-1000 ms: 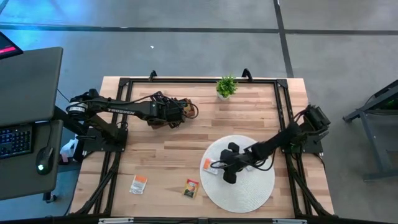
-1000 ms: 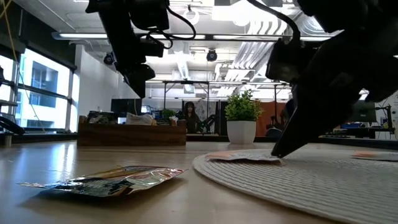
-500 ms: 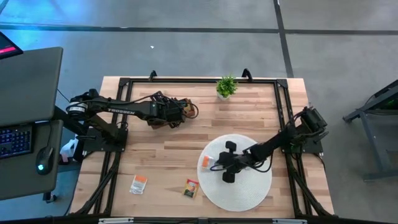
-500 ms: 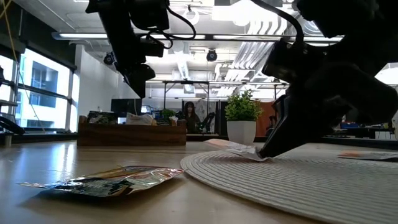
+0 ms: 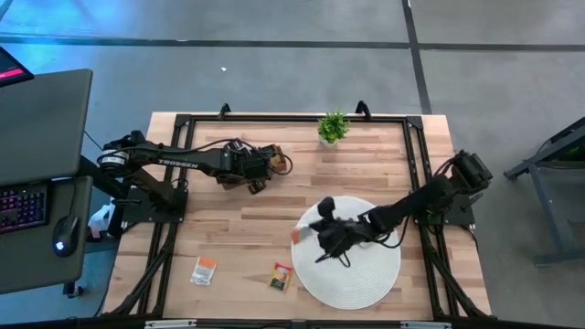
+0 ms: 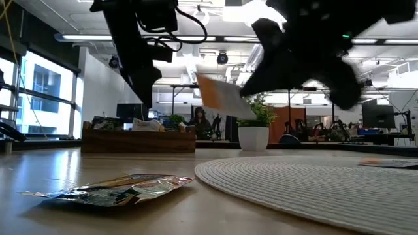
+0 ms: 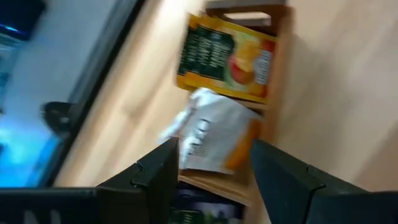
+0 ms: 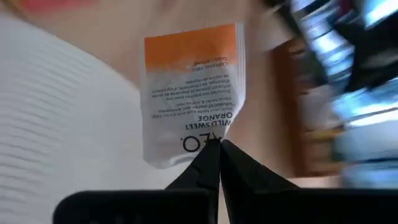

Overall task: Pick & Place Tea
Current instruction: Put the white tea bag into the middle section of the wooden organizer

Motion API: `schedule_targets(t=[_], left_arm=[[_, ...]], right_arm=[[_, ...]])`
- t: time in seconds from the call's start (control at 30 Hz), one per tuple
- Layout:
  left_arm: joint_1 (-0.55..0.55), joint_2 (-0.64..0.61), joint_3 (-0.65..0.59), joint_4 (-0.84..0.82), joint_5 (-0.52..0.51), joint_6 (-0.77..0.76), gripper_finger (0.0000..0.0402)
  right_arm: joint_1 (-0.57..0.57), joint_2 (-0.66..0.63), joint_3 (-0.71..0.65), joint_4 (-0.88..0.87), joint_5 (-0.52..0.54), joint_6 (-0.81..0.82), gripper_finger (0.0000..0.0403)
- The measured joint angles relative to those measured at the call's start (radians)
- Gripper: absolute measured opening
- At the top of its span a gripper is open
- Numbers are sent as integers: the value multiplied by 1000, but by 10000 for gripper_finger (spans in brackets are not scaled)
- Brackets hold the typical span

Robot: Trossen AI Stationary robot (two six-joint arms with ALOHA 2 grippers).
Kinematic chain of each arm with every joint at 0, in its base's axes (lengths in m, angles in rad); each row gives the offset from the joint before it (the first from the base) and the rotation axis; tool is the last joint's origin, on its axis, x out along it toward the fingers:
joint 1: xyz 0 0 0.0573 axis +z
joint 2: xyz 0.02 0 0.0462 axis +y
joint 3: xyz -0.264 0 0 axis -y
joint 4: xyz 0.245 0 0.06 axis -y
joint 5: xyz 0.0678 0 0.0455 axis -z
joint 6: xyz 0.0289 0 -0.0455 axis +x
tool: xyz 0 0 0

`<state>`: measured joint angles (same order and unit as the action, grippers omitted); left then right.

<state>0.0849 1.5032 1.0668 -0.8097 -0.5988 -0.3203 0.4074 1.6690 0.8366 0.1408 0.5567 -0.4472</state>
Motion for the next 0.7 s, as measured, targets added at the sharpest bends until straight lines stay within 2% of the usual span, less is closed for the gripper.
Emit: schedule_targets(t=[0.1,0.3,0.4,0.57,0.7], left_arm=[[0,0,0,20,99,0,194],[0,0,0,177,469,22,194],[0,0,0,277,617,52,194],[0,0,0,411,708,61,194],[-1,0,0,486,771,61,194]], right_arm=[[-36,-4,48,-16,88,-247,6],[-101,-4,65,-51,33,-586,4],[-118,-4,64,-67,28,-684,2],[-129,-4,64,-63,-14,-742,3],[-128,-4,64,-57,-8,-805,2]])
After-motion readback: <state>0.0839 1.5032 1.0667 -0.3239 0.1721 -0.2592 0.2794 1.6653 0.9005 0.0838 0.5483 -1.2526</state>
